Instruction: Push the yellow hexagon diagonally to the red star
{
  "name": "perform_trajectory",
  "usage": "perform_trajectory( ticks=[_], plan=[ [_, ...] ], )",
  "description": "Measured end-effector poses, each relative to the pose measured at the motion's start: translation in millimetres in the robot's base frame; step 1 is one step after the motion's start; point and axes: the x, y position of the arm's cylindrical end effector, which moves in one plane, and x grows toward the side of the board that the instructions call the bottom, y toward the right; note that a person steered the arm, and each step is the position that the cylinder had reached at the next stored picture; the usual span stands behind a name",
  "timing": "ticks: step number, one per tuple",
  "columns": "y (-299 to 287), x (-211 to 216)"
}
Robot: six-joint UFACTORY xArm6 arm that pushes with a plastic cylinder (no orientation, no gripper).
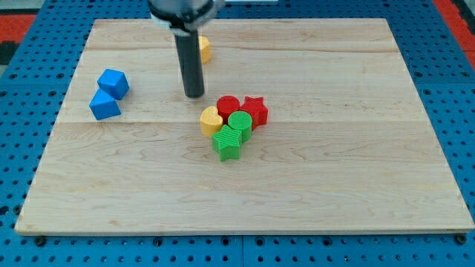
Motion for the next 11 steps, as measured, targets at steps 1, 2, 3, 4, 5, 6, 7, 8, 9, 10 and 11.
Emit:
perform_trajectory(
  ticks=[1,2,3,4,5,6,7,8,9,10,11],
  plan=[
    [-3.0,-40.9],
    [-51.8,-82.1],
    [24.2,-112.6],
    [150.2,-91.4],
    [176.0,-90.4],
    [96.7,-134.2],
    [-12.5,-122.6],
    [51.5,-64.6],
    [161.0,-31.1],
    [189.0,-19.7],
    [229.7,-49.5]
  ],
)
